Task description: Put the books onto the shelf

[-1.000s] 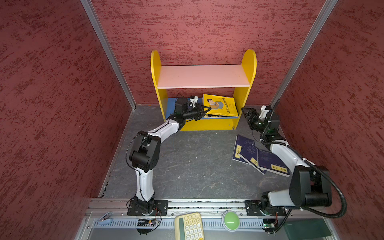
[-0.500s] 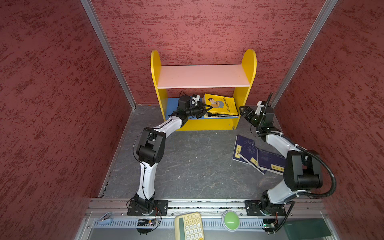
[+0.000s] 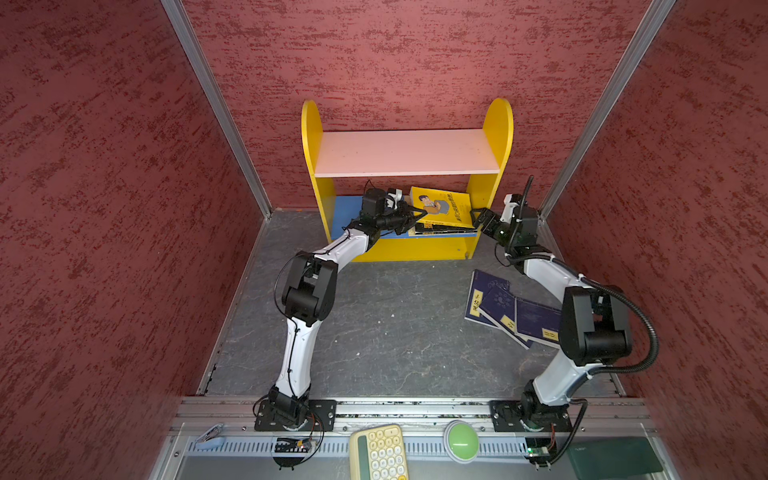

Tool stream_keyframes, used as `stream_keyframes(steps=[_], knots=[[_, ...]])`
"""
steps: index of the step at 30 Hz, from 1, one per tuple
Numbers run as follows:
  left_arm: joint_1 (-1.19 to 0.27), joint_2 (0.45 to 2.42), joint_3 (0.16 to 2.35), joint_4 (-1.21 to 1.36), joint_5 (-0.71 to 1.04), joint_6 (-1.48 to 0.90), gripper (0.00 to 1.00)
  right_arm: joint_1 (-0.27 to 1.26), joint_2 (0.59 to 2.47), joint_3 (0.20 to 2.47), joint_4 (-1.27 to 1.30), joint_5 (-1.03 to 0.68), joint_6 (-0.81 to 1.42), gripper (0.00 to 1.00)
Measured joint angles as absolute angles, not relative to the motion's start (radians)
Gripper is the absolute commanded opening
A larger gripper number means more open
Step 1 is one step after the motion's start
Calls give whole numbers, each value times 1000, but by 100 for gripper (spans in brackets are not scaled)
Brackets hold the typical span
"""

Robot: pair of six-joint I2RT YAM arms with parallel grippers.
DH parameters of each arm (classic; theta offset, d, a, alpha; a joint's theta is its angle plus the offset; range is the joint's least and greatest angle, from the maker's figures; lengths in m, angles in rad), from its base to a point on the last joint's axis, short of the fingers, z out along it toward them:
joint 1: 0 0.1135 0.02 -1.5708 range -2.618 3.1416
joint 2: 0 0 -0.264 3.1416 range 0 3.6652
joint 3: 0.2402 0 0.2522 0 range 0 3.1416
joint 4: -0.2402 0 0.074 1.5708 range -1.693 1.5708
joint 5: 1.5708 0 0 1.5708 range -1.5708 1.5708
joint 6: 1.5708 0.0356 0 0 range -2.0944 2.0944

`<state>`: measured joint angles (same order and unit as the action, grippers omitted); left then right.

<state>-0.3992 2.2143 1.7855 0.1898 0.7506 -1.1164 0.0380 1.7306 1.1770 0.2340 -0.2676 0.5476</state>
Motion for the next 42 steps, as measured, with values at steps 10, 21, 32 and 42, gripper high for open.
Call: stream_keyframes(steps=[10, 21, 32, 42], knots=[[-410, 2218, 1797, 167, 751, -1116, 0, 56, 1771, 1188, 213, -262, 541, 99], [-417, 2218, 1797, 144, 723, -1121, 0, 77, 1795, 1228, 182, -241, 532, 99], [-422, 2218, 1797, 143, 698, -1139, 0, 78, 1795, 1261, 172, -239, 535, 99], [-422, 2218, 1797, 141, 698, -1136, 0, 78, 1832, 1272, 161, -241, 534, 99]])
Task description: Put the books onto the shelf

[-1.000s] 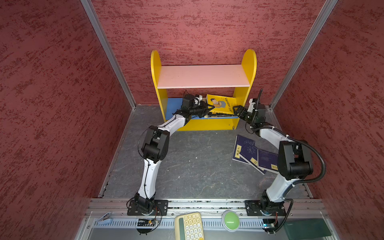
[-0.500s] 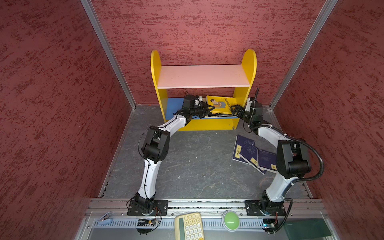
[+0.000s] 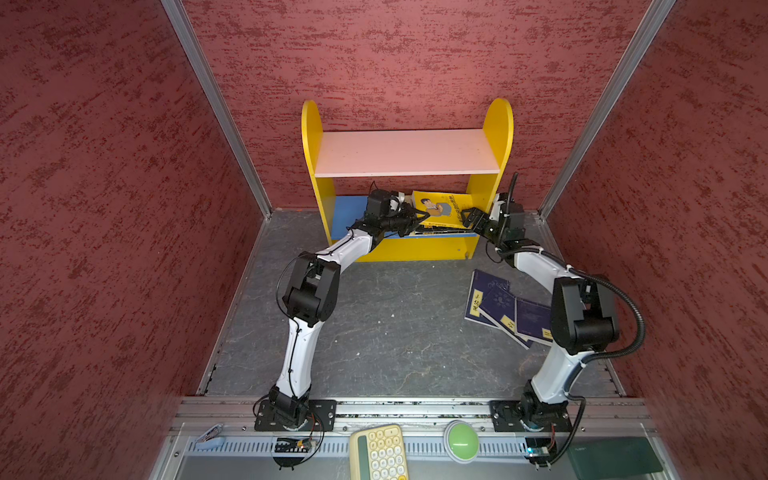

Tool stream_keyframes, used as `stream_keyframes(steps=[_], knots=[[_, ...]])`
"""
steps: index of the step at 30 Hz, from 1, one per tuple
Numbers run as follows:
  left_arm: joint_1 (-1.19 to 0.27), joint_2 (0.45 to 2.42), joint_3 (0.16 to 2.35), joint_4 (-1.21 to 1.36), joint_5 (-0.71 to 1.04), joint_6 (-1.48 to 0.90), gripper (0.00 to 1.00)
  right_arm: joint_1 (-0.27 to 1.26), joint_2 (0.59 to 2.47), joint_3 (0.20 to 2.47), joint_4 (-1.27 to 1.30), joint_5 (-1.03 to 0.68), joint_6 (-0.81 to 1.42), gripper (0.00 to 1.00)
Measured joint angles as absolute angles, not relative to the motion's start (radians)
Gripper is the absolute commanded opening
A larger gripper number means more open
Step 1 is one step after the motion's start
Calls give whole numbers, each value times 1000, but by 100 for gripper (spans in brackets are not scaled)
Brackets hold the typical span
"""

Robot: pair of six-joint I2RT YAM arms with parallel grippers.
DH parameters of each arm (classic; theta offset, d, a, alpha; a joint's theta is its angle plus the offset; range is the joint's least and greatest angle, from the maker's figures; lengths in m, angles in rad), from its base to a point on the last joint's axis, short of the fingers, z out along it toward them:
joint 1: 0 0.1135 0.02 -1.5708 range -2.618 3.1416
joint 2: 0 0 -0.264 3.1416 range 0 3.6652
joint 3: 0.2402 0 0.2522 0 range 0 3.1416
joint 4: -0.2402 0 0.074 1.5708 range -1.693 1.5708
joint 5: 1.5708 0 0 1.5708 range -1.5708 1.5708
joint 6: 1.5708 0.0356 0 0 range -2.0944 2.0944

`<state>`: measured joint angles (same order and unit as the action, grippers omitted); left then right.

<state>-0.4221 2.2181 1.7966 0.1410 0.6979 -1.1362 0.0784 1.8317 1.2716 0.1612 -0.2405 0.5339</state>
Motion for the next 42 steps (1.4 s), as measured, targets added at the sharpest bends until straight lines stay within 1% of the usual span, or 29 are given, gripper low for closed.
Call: stream_keyframes(steps=[8, 9, 10, 12, 13, 14, 15, 17, 18, 19, 20, 23, 26, 31, 40, 42], knots=[[-422, 2218, 1797, 123, 696, -1136, 0, 90, 1845, 1272, 137, -228, 500, 98], [-423, 2218, 1797, 117, 694, -1137, 1, 90, 1847, 1272, 136, -225, 496, 98], [-423, 2218, 1797, 109, 692, -1136, 6, 91, 1847, 1272, 136, -221, 492, 98], [-423, 2218, 1798, 94, 687, -1137, 10, 92, 1847, 1272, 136, -212, 487, 98], [-423, 2218, 1800, 84, 684, -1136, 16, 93, 1848, 1272, 136, -208, 485, 98], [-423, 2218, 1801, 75, 679, -1136, 19, 94, 1848, 1272, 136, -202, 483, 98], [-423, 2218, 1802, 68, 676, -1135, 20, 95, 1848, 1272, 136, -197, 482, 97], [-421, 2218, 1806, 42, 663, -1125, 29, 95, 1848, 1272, 135, -186, 481, 97], [-422, 2216, 1806, 24, 654, -1116, 32, 95, 1848, 1272, 134, -178, 482, 97], [-421, 2215, 1806, 6, 646, -1111, 36, 95, 1851, 1273, 134, -171, 482, 97], [-418, 2214, 1806, -1, 643, -1109, 44, 95, 1855, 1273, 136, -168, 485, 97], [-408, 2180, 1805, -38, 619, -1095, 58, 97, 1856, 1273, 138, -157, 491, 97], [-383, 2138, 1789, -75, 583, -1079, 64, 97, 1856, 1274, 138, -152, 494, 97], [-342, 2111, 1778, -102, 556, -1060, 64, 99, 1856, 1274, 137, -152, 503, 97], [-359, 2114, 1790, -114, 570, -1056, 54, 99, 1856, 1274, 136, -153, 521, 99], [-363, 2123, 1811, -114, 576, -1056, 50, 99, 1856, 1274, 136, -153, 524, 99]])
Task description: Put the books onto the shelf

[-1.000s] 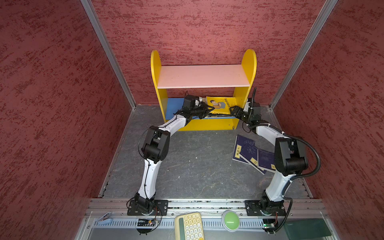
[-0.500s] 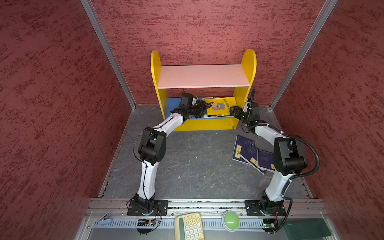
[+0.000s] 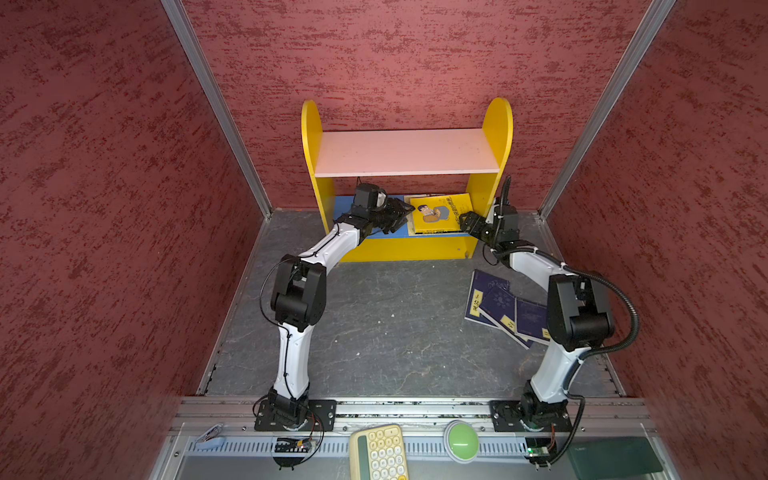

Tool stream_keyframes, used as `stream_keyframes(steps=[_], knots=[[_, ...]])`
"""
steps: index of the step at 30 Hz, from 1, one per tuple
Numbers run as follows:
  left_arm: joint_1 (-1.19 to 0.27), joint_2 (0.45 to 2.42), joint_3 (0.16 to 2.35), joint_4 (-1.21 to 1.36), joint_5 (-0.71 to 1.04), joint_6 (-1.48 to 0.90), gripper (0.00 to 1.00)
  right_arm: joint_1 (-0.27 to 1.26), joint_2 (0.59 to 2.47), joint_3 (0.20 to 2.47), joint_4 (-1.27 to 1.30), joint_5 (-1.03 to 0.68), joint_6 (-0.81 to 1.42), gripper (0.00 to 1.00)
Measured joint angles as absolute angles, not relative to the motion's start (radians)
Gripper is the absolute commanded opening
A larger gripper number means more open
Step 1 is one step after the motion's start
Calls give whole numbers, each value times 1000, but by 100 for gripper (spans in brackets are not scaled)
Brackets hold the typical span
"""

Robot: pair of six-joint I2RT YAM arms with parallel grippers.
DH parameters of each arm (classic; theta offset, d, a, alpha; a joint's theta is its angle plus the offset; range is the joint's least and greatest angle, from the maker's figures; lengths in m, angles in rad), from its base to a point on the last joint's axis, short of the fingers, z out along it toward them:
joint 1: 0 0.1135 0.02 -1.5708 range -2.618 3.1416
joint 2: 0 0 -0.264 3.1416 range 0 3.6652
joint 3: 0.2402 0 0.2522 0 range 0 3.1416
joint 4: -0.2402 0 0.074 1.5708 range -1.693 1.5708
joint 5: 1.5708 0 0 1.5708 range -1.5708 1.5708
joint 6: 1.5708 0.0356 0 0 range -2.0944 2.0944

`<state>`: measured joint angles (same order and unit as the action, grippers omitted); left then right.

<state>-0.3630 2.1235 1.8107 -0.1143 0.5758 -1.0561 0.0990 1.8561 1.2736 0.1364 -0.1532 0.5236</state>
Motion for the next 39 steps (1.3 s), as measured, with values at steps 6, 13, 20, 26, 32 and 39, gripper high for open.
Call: stream_keyframes(steps=[6, 13, 20, 26, 32, 39], knots=[[-372, 2156, 1864, -113, 589, -1060, 44, 99, 1856, 1274, 136, -155, 532, 98], [-378, 2205, 1899, -113, 606, -1068, 42, 100, 1856, 1274, 134, -158, 543, 97], [-376, 2212, 1906, -111, 605, -1069, 44, 100, 1856, 1274, 133, -159, 548, 97], [-356, 2182, 1853, -97, 601, -1068, 45, 100, 1856, 1274, 131, -159, 550, 97], [-348, 2178, 1823, -112, 596, -1068, 45, 100, 1856, 1274, 131, -159, 551, 97], [-372, 2180, 1842, -118, 604, -1068, 42, 100, 1856, 1274, 131, -160, 554, 97]])
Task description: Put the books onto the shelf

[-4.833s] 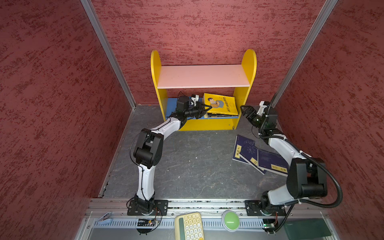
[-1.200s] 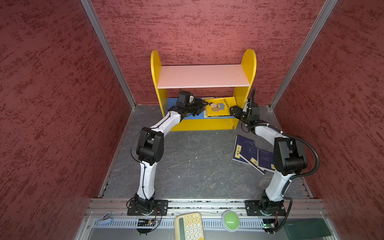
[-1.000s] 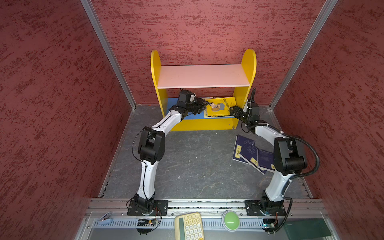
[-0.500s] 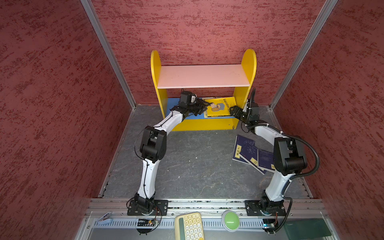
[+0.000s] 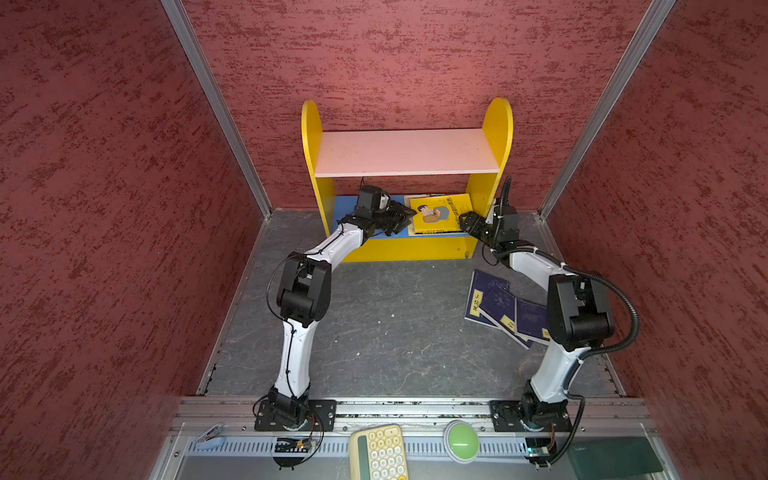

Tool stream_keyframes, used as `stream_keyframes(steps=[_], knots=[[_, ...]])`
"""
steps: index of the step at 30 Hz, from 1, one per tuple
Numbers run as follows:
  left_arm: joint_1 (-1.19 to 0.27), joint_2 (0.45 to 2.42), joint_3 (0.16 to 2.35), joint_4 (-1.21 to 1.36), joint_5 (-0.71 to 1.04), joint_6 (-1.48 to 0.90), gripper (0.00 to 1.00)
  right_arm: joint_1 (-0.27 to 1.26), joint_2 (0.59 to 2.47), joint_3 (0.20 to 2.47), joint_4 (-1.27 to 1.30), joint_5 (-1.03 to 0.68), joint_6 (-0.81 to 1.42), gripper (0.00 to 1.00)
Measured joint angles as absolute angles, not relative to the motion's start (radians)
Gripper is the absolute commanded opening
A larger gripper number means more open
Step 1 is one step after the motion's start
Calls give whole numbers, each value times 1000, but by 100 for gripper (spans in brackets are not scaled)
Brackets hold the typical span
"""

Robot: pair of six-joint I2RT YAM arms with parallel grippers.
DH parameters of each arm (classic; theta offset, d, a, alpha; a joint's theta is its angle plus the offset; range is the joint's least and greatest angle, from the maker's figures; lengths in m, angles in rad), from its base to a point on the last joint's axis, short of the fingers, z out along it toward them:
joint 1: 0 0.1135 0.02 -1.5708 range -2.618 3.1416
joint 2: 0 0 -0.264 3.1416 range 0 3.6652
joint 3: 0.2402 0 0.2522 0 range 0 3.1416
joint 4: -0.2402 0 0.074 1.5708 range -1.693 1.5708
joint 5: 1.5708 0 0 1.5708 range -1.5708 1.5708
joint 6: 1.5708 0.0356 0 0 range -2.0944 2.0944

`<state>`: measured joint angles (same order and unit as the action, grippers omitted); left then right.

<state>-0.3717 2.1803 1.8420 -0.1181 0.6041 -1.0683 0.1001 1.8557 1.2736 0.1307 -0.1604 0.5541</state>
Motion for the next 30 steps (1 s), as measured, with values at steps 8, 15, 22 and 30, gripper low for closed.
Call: stream_keyframes(steps=[8, 15, 22, 30], knots=[[-375, 2202, 1887, -145, 601, -1068, 35, 100, 1856, 1274, 131, -164, 562, 97], [-376, 2212, 1900, -158, 601, -1068, 34, 100, 1856, 1274, 130, -171, 562, 97], [-376, 2212, 1900, -159, 599, -1060, 46, 100, 1855, 1274, 128, -175, 561, 99], [-362, 2141, 1771, -107, 572, -1048, 73, 99, 1842, 1283, 100, -175, 538, 99]])
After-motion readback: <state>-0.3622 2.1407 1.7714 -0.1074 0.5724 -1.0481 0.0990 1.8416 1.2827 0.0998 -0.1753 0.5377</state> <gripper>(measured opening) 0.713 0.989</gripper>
